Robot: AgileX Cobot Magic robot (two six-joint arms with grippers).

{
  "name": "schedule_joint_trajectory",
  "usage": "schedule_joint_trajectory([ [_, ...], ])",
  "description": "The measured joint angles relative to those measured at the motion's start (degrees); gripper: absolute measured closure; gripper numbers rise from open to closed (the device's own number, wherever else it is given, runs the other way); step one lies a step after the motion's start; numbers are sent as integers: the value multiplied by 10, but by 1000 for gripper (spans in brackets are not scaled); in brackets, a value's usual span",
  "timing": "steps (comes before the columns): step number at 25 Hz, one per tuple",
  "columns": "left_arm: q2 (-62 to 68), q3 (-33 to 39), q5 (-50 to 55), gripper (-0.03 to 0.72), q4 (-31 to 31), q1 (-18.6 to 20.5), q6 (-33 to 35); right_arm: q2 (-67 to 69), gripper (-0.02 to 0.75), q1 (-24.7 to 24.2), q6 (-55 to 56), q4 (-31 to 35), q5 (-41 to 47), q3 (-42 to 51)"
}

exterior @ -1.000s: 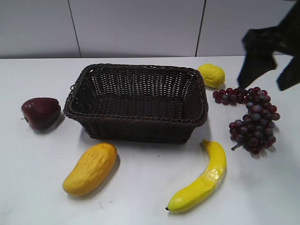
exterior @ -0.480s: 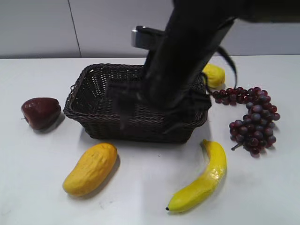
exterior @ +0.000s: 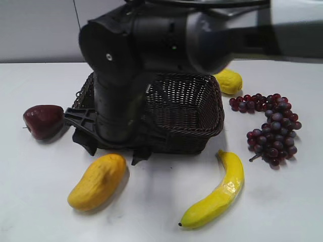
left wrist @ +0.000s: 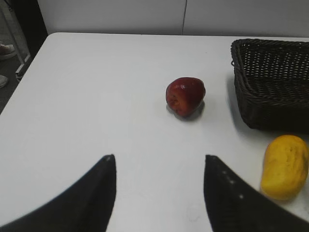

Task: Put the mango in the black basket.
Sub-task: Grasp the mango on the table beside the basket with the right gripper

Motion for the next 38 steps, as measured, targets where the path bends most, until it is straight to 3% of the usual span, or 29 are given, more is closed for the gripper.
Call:
schedule_joint_trajectory([
  [4, 0, 0, 0, 249, 0, 0, 0, 58, 77, 7, 17, 16, 23, -80],
  [9, 0, 0, 0, 249, 0, 0, 0, 97, 59, 13, 60, 29, 52, -133],
  [15, 0, 0, 0, 249, 0, 0, 1, 114, 57, 13, 85, 9, 97, -139],
  [32, 0, 0, 0, 249, 0, 0, 0, 166, 71, 13, 89, 33, 71, -140],
  [38, 0, 0, 0, 249, 0, 0, 1, 171, 115, 13, 89, 39, 67, -140],
])
